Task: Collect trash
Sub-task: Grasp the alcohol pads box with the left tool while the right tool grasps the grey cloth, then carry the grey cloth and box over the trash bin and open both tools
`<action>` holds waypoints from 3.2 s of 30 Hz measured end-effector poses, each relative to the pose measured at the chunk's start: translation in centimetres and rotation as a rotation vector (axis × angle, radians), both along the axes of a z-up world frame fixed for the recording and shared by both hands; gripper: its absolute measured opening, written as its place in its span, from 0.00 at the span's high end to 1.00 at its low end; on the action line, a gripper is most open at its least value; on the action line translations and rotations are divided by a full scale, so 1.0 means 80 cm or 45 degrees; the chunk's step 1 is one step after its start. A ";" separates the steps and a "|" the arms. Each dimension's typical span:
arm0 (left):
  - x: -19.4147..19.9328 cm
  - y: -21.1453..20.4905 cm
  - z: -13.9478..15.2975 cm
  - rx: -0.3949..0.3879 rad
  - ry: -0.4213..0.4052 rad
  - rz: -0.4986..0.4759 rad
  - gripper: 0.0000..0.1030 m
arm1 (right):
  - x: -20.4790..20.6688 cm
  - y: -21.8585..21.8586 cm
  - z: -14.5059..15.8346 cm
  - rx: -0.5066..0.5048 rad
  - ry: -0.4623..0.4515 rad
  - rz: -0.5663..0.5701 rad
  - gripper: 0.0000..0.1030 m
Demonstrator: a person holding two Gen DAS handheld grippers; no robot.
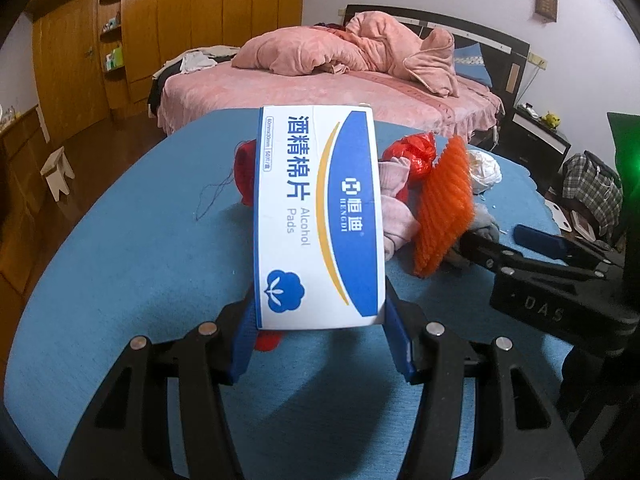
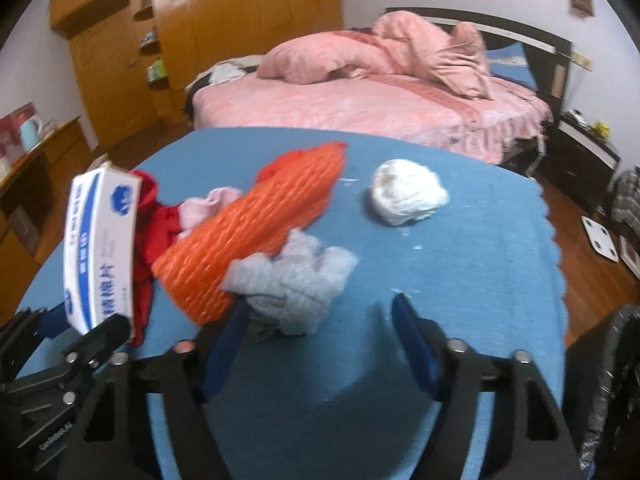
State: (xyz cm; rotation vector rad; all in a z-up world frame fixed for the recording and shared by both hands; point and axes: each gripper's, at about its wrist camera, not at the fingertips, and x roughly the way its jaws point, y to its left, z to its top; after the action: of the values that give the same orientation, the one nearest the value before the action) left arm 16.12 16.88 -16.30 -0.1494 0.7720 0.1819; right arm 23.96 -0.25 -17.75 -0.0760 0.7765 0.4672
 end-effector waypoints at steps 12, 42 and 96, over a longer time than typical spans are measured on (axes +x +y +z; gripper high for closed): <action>0.002 0.003 -0.001 0.001 0.004 0.001 0.48 | -0.021 0.005 0.001 0.032 -0.005 0.052 0.65; -0.040 -0.052 0.033 0.043 -0.112 -0.109 0.48 | -0.075 -0.083 0.037 0.113 -0.052 -0.070 0.64; -0.026 -0.350 0.063 -0.060 -0.198 -0.802 0.47 | -0.174 -0.411 0.071 0.110 -0.219 -0.757 0.64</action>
State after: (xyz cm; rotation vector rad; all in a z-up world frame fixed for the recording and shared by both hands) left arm 14.06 -11.10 -11.26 0.0399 0.6362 -0.4406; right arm 10.08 -33.16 -12.07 0.1903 0.5730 -0.0718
